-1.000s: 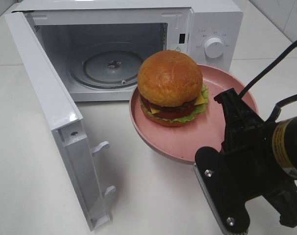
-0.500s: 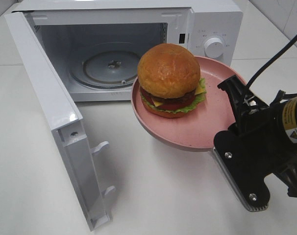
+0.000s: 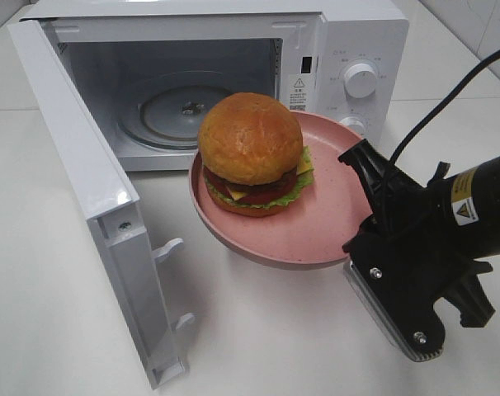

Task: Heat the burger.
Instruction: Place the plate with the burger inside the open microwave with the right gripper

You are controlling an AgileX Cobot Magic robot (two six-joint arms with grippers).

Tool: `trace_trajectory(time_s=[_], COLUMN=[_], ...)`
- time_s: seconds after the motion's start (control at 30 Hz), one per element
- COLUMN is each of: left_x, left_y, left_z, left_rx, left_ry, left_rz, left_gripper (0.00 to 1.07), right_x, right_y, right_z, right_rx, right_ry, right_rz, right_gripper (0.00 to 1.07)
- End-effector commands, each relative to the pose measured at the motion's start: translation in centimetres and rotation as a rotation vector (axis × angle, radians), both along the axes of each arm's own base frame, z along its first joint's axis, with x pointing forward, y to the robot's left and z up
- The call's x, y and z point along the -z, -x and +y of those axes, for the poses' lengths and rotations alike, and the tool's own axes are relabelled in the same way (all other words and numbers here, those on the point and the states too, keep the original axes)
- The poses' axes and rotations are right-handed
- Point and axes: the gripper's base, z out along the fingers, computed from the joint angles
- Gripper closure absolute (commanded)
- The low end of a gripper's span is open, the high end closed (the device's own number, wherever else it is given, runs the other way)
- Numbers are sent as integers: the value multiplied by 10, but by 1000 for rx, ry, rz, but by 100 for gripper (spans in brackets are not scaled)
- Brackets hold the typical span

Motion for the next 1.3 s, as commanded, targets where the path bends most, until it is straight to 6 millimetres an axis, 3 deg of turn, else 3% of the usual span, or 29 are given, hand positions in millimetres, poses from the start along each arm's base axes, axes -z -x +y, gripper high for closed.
trace_trajectory(time_s=[0.03, 0.37, 1.3], left_x=[-1, -1, -1], left_y=[2, 2, 2], left_z=[0, 0, 0], left_rx=[0, 0, 0], left_ry=[9, 9, 9], left_rz=[-30, -30, -30], left_gripper=[11, 11, 11], right_x=[-8, 0, 13], right_y=[-8, -29, -118], right_z=[8, 26, 84], right_rx=[-14, -2, 6], right_ry=[-67, -79, -66], right_rz=[-64, -39, -34], right_gripper=[107, 107, 107])
